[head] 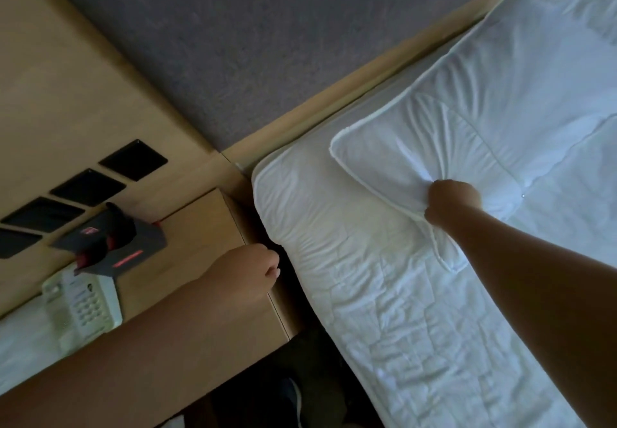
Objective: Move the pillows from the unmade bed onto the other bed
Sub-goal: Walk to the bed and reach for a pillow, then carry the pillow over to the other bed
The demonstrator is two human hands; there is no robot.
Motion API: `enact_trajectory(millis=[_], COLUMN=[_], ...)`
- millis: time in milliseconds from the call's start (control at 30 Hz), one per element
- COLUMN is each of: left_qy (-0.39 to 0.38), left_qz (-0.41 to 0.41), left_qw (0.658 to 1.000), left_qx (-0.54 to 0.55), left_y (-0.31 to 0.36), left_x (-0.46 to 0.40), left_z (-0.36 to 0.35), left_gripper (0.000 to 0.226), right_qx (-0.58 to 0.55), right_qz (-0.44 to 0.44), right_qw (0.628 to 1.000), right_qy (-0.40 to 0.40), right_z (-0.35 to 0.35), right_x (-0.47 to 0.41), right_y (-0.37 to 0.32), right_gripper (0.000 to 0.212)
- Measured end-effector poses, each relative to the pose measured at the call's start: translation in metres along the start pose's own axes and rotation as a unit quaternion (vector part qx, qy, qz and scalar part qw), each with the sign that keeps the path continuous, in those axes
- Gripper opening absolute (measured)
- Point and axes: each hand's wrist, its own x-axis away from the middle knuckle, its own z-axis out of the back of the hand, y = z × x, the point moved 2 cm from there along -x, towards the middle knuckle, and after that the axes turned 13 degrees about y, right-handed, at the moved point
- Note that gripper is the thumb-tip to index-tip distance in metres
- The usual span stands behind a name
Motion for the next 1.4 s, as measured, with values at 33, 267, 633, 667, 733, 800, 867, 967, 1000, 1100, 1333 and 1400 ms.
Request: enact_trajectory(millis=[33,267,633,667,733,800,867,967,1000,1100,1333,1400], left_qy=[-0.003,-0.016,-0.072,-0.077,-0.082,-0.089,-0.095,-0.100,-0.105,-0.112,-0.125,-0.112], left_qz=[-0.012,-0.114,-0.274,-0.282,-0.301,-0.312,-0.313,-0.290,-0.276,-0.211,0.037,0.085], left_qw=[1.000,0.993,0.955,0.951,0.944,0.939,0.939,0.948,0.952,0.970,0.983,0.976], left_qx=[0.003,0.007,-0.090,-0.095,-0.109,-0.114,-0.107,-0.085,-0.076,-0.041,0.131,0.168], left_y=[0.004,0.030,0.068,0.076,0.094,0.113,0.128,0.146,0.151,0.164,0.184,0.186], left_x=[0.004,0.037,0.101,0.104,0.108,0.111,0.109,0.101,0.095,0.074,0.012,-0.002], left_z=[0.001,0.003,-0.016,-0.018,-0.023,-0.031,-0.042,-0.061,-0.068,-0.085,-0.108,-0.111], left_gripper=[0.029,0.033,0.028,0.026,0.021,0.021,0.021,0.020,0.020,0.021,0.041,0.042], right_qx=[0.003,0.041,0.067,0.076,0.095,0.110,0.114,0.064,0.043,-0.048,-0.300,-0.337], right_qz=[-0.003,-0.013,-0.002,-0.004,-0.014,-0.038,-0.074,-0.127,-0.142,-0.204,-0.370,-0.398], right_qw=[1.000,0.999,0.996,0.995,0.993,0.991,0.988,0.985,0.983,0.973,0.879,0.853], right_qy=[0.002,0.004,-0.066,-0.064,-0.062,-0.072,-0.078,-0.101,-0.111,-0.100,0.025,0.009], right_z=[0.004,0.016,-0.049,-0.052,-0.057,-0.059,-0.062,-0.074,-0.077,-0.081,-0.101,-0.104], right_x=[0.009,0.111,0.356,0.371,0.396,0.414,0.425,0.429,0.427,0.406,0.310,0.291], right_y=[0.002,0.031,0.038,0.043,0.055,0.070,0.087,0.107,0.112,0.131,0.197,0.205], right_gripper=[0.027,0.032,0.036,0.033,0.029,0.026,0.023,0.025,0.026,0.015,0.034,0.046])
